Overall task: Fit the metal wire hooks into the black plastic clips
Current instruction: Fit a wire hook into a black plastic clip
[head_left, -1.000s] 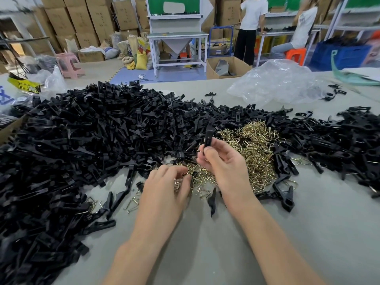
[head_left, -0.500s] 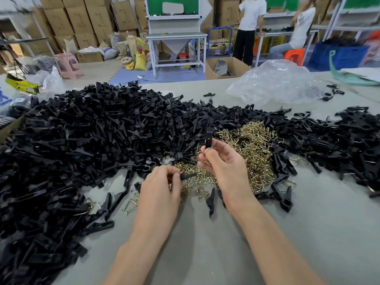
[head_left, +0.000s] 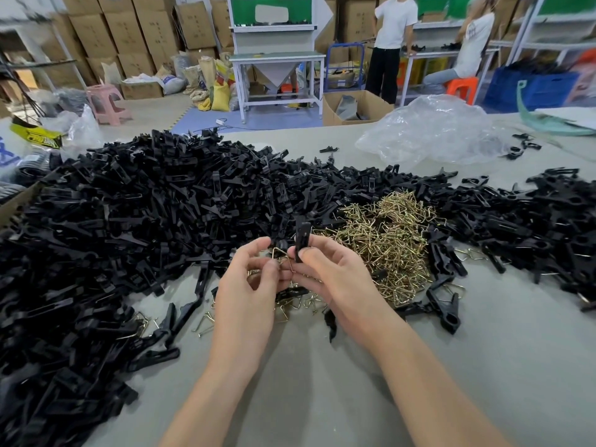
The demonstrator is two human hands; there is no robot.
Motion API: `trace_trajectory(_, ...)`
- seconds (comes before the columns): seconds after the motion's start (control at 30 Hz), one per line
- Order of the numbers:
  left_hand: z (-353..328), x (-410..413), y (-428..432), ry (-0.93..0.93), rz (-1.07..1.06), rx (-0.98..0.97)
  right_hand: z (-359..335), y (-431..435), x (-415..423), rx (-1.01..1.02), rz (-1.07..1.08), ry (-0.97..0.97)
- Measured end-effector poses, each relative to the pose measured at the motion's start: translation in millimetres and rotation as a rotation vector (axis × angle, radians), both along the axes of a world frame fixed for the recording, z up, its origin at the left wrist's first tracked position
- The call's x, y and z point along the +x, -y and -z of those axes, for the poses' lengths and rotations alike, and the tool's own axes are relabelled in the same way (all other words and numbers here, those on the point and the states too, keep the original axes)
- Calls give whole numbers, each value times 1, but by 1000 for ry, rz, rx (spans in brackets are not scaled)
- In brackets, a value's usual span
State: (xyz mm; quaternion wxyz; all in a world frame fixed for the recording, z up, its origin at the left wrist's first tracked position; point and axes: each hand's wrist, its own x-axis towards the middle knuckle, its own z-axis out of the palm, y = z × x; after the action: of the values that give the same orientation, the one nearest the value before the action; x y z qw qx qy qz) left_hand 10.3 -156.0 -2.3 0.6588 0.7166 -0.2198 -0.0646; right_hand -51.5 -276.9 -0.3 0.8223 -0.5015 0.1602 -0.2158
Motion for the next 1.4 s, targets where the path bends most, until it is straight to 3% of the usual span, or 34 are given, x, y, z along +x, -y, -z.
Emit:
trace_trajectory(0.2, 8, 1, -4, 302, -8, 247, 1, 1, -1, 28, -20, 15)
trace_trajectory(0.37, 9, 1, -6, 326, -61, 227, 1, 1, -1, -32, -14, -8)
trace_trajectory(0.67, -3, 10, -8, 34, -64, 38, 3, -1, -1, -188, 44, -15)
trace_trajectory(0.9, -8, 14, -9, -201, -68, -173, 7, -4, -4, -617, 173, -19)
trace_trajectory(1.4, -9, 11, -9, -193, -62, -71, 13, -4, -4, -884, 185, -52)
